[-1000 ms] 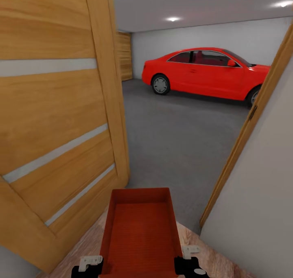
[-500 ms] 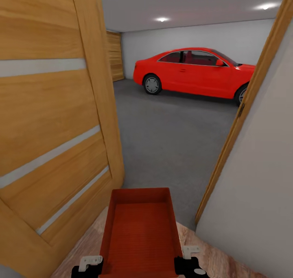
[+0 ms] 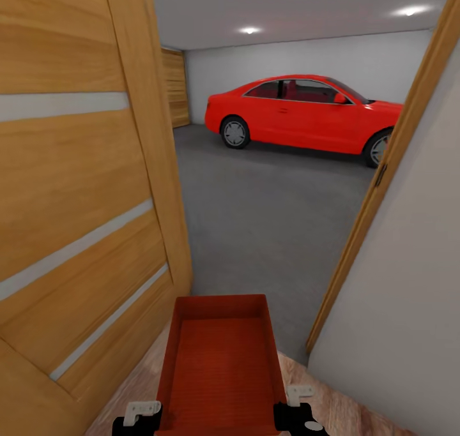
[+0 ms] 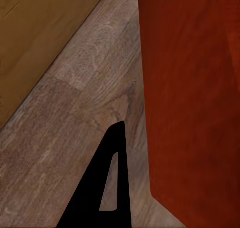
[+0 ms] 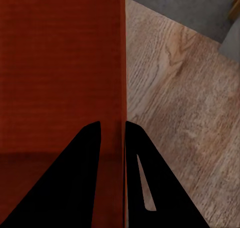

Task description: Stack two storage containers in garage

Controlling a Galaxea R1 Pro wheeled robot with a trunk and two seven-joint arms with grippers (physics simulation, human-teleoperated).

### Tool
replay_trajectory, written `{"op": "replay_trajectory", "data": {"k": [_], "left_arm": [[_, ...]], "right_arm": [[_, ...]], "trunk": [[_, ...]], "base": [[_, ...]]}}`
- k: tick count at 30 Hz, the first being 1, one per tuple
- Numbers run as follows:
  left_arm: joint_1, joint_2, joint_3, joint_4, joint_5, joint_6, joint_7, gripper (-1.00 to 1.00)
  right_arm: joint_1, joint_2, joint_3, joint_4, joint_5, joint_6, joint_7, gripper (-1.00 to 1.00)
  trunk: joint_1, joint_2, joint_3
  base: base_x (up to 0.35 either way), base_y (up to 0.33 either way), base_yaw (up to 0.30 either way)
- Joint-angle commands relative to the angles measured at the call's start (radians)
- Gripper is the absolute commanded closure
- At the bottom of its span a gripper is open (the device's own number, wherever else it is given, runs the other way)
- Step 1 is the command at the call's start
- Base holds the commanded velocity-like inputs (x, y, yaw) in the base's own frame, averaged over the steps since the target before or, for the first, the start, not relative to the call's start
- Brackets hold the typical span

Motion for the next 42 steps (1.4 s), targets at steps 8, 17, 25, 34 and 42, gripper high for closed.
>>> {"op": "replay_trajectory", "data": {"k": [8, 17, 25, 34, 42], "left_arm": [[-0.001, 0.0, 0.008, 0.001, 0.004, -0.003, 0.001, 1.0], [-0.001, 0.0, 0.008, 0.001, 0.003, -0.003, 0.001, 1.0], [-0.001, 0.0, 0.008, 0.001, 0.004, -0.003, 0.001, 1.0], [-0.001, 0.0, 0.008, 0.001, 0.004, -0.003, 0.001, 1.0], [-0.001, 0.0, 0.008, 0.001, 0.004, -0.003, 0.0, 1.0]], "right_arm": [[-0.001, 0.0, -0.002, 0.0, 0.002, -0.003, -0.006, 1.0], [-0.001, 0.0, -0.002, 0.0, 0.002, -0.003, -0.006, 1.0], [-0.001, 0.0, -0.002, 0.0, 0.002, -0.003, -0.007, 1.0], [-0.001, 0.0, -0.002, 0.0, 0.002, -0.003, -0.006, 1.0], [-0.001, 0.0, -0.002, 0.0, 0.002, -0.003, -0.006, 1.0]], "trunk": [[0.0, 0.0, -0.001], [0.0, 0.0, -0.001], [0.0, 0.0, -0.001], [0.0, 0.0, -0.001], [0.0, 0.0, -0.001]], "base": [[0.09, 0.04, -0.003], [0.008, 0.003, -0.15], [0.001, 0.0, -0.24], [0.015, 0.051, -0.05], [0.06, 0.116, -0.002]]}}
